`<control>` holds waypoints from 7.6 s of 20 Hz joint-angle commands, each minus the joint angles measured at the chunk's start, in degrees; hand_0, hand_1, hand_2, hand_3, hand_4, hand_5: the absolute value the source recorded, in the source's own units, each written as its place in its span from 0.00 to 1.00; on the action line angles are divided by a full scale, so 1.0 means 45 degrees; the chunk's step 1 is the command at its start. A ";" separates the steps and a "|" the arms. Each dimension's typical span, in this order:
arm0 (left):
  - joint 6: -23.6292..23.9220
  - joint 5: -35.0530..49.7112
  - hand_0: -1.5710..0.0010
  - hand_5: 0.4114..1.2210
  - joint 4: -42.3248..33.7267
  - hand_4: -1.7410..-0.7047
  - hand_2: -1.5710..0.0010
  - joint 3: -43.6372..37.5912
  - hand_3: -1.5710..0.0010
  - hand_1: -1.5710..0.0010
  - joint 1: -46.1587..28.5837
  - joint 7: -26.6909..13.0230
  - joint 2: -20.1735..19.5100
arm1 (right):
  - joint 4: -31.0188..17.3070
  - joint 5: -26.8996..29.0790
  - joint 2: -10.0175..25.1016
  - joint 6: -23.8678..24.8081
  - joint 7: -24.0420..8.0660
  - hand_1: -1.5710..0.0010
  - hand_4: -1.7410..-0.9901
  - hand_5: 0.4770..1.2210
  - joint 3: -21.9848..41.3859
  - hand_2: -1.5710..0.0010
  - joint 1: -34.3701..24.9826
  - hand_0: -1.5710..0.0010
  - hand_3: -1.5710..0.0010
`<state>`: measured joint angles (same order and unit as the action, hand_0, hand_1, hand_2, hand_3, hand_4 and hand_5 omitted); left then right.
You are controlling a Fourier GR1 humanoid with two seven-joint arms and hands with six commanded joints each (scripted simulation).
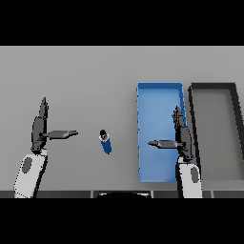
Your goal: Pick up the blue pipe and place it into the blue bin.
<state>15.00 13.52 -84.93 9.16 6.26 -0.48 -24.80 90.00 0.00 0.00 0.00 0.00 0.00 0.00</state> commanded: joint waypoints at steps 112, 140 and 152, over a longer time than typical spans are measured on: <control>-0.6115 -0.1616 0.00 1.00 -0.1488 0.25 0.00 0.5398 0.01 0.00 0.1955 0.0728 0.3474 | 0.3181 0.5357 0.2754 -0.7386 -0.5084 1.00 0.71 0.03 0.4570 1.00 -0.6477 1.00 1.00; -0.6677 -0.3900 0.78 0.80 -0.1467 0.71 0.80 0.5190 0.80 0.79 0.2256 0.1143 0.3366 | 0.2535 0.4410 0.0891 -0.8214 -0.4802 0.00 0.34 0.99 0.4800 0.00 -0.7018 0.00 0.01; -0.6470 -0.2958 0.99 0.22 -0.1515 0.81 0.99 0.4984 0.99 0.99 0.1718 -0.0880 0.3589 | 0.2538 0.6293 -0.0052 -0.8003 -0.6544 0.00 0.34 1.00 0.3844 0.00 -0.6983 0.00 0.00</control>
<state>-14.11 0.21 -91.74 31.59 14.02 -4.42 -8.64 101.43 28.30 -0.25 -36.07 -29.26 17.30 -31.45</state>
